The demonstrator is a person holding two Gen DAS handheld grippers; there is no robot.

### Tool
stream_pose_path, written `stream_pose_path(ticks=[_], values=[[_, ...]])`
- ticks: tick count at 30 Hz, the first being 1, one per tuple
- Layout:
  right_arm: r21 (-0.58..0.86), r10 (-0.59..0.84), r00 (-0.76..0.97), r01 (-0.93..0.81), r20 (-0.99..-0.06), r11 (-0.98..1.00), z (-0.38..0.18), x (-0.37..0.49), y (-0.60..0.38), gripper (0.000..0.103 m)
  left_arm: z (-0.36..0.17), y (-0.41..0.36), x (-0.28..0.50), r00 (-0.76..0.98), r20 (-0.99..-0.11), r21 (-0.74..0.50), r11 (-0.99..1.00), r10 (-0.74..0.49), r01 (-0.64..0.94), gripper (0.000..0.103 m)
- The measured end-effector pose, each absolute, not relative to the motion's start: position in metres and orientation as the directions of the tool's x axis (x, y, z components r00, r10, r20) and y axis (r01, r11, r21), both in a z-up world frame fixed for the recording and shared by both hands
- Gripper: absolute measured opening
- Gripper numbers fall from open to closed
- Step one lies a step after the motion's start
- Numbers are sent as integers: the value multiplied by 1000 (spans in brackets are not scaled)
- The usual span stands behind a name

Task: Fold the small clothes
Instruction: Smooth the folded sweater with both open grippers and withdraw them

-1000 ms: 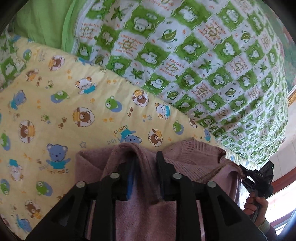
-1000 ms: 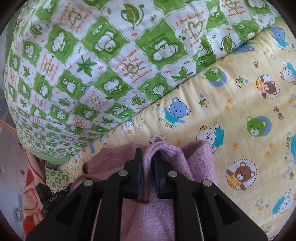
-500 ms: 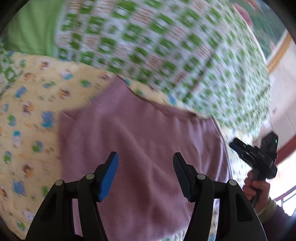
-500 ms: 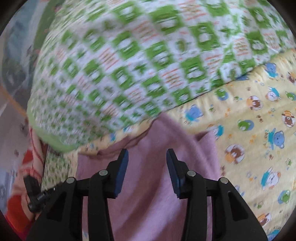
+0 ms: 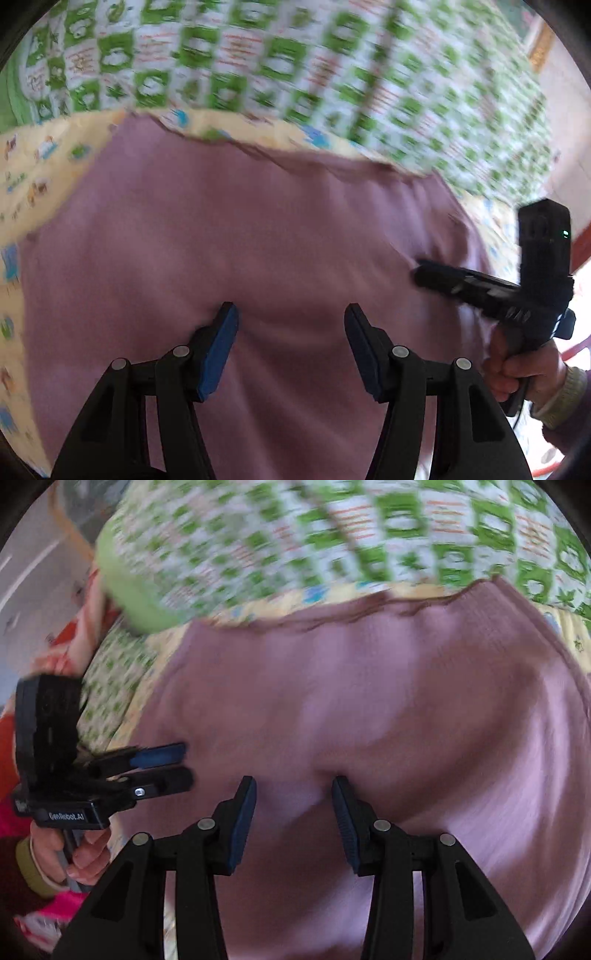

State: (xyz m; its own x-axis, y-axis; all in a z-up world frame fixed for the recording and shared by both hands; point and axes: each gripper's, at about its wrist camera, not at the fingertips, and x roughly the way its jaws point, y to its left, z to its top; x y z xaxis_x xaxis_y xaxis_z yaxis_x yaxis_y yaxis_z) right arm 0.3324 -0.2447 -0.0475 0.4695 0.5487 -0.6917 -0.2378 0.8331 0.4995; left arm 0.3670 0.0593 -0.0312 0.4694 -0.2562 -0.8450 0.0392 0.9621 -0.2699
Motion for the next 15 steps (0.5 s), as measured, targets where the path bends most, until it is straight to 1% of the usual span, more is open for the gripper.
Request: stream_pose_path(ticks=[2, 3, 4, 5, 6, 7, 8, 11, 12, 13, 14, 15], values=[[481, 488, 535, -166, -689, 861, -47, 353, -263, 44, -31, 82, 386, 489, -854, -219, 975, -175, -34, 57], [464, 451, 562, -131, -693, 876, -45, 359, -271, 44, -31, 94, 393, 499, -851, -224, 972, -164, -64, 57], [456, 419, 587, -94, -693, 885, -44, 366, -281, 43, -31, 106, 397, 504, -850, -230, 969, -155, -90, 51], [451, 389, 607, -57, -693, 891, -43, 372, -290, 42, -34, 122, 401, 504, -850, -249, 960, -152, -131, 35], [439, 351, 629, -17, -694, 898, -42, 375, -301, 42, -36, 132, 401, 502, -850, -268, 952, -160, -150, 27], [436, 323, 650, 14, -688, 900, -40, 376, -311, 42, -39, 146, 399, 502, -847, -297, 938, -173, -178, 13], [437, 296, 667, 49, -683, 898, -39, 376, -321, 42, -40, 155, 395, 508, -842, -316, 929, -182, -190, 11], [412, 176, 700, 183, -692, 893, -37, 367, -350, 43, -41, 168, 383, 516, -831, -352, 914, -207, -200, 10], [444, 190, 701, 199, -688, 874, -37, 362, -359, 44, -38, 165, 379, 516, -830, -354, 914, -209, -200, 11], [449, 193, 694, 207, -694, 869, -36, 360, -362, 44, -34, 164, 372, 516, -832, -348, 917, -205, -196, 16], [444, 194, 684, 209, -703, 871, -34, 356, -363, 44, -28, 159, 366, 517, -834, -333, 923, -194, -191, 25], [449, 209, 682, 194, -700, 872, -29, 350, -362, 44, -21, 153, 359, 522, -833, -322, 928, -184, -187, 32]])
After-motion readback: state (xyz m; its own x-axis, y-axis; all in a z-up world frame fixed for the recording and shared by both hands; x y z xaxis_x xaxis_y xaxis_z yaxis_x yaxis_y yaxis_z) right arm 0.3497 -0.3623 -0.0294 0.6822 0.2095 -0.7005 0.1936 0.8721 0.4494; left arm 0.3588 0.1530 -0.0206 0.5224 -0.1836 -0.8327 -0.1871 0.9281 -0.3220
